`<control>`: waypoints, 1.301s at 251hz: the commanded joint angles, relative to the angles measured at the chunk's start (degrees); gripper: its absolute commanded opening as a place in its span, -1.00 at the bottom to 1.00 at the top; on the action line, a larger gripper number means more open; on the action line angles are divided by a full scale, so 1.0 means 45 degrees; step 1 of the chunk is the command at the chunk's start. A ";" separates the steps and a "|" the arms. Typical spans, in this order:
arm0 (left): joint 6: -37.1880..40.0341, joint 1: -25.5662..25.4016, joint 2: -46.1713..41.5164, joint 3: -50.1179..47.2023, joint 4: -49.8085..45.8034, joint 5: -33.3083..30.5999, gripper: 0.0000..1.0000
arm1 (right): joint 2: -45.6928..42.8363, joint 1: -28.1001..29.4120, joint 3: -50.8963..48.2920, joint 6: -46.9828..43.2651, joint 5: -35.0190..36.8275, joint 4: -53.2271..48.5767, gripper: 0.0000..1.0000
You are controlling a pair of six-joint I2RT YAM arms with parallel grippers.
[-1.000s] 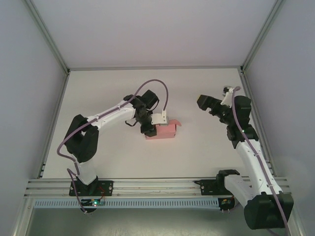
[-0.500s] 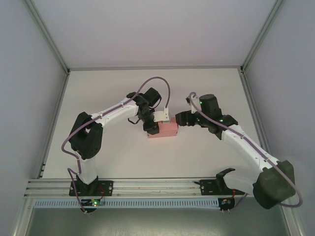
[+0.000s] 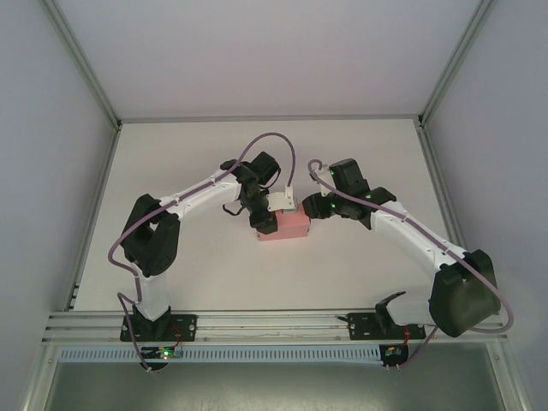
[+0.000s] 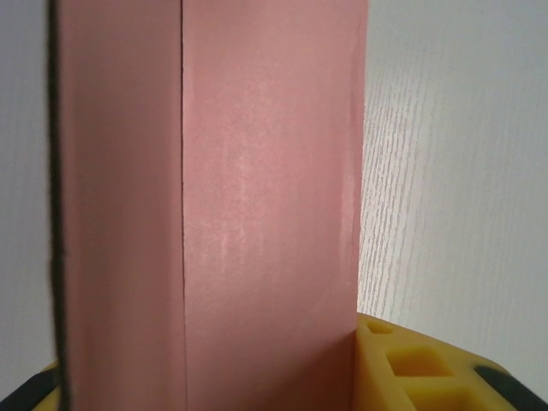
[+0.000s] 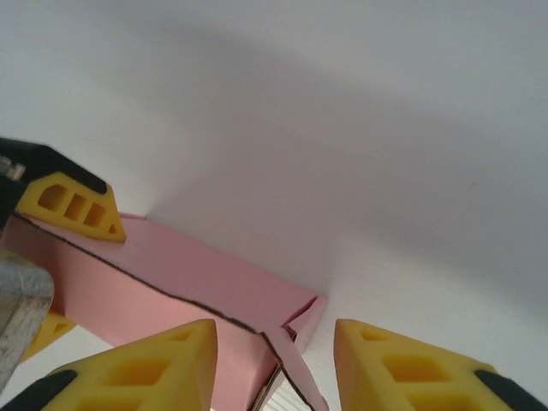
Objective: Assemble paper box
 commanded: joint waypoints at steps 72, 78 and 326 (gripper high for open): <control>-0.0270 0.0121 0.0628 -0.0004 -0.0599 -0.0257 -0.19 | 0.0251 0.0548 0.0187 0.0010 0.0620 -0.0650 -0.55; -0.0289 0.0124 0.0632 -0.0008 -0.0582 -0.0257 -0.19 | 0.0270 0.0589 0.0239 -0.0003 0.0617 -0.0687 -0.60; -0.0873 0.0133 0.0451 -0.0159 0.0416 -0.0257 -0.06 | -0.0473 0.2605 -0.1735 0.3652 0.1863 0.3090 -1.00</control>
